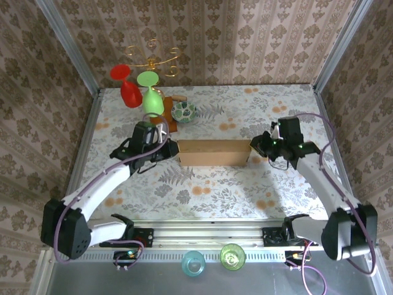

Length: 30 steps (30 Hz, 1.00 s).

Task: Fold the paper box

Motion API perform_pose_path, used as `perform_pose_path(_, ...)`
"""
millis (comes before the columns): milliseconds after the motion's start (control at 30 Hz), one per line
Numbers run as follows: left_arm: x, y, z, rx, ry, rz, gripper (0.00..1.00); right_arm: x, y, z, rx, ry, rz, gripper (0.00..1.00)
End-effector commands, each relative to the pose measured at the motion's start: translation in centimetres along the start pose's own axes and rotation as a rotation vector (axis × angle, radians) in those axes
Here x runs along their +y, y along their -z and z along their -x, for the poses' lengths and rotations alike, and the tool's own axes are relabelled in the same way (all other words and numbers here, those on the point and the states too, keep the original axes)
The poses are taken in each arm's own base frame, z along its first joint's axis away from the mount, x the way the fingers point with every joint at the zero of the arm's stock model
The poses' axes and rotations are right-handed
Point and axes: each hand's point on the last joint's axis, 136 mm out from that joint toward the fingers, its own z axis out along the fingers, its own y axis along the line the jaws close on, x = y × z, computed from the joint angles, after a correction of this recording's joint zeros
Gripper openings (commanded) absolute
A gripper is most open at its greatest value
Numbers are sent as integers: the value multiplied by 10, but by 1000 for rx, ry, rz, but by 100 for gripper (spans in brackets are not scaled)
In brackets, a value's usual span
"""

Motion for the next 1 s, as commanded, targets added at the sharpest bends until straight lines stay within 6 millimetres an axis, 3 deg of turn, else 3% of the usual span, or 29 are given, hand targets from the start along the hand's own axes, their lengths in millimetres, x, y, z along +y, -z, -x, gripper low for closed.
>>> perform_pose_path(0,19,-8,-43,73,-28,10,17,-23,5,-37,78,91,-32,14)
perform_pose_path(100,33,-11,-62,65,39,4,19,-45,4,-50,71,74,-66,19)
perform_pose_path(200,43,-14,-75,77,87,13,21,-54,-2,-52,64,37,-77,25)
perform_pose_path(400,37,-12,-65,66,84,19,23,-49,2,-44,54,39,-102,27)
perform_pose_path(533,31,1,-49,12,83,39,29,-41,20,-27,-16,72,-140,38)
perform_pose_path(600,31,14,-35,-35,87,64,34,-35,32,-12,-66,84,-166,47)
perform_pose_path(633,33,24,-27,-68,92,91,43,-32,40,-4,-100,91,-191,54)
perform_pose_path(667,38,35,-19,-105,97,127,97,-29,50,6,-140,101,-218,98)
perform_pose_path(733,52,58,-8,-175,101,215,100,-30,72,24,-238,127,-294,100)
perform_pose_path(867,114,120,4,-375,157,571,100,-38,119,59,-491,165,-446,100)
perform_pose_path(967,154,157,9,-508,126,862,100,-59,140,83,-749,161,-532,100)
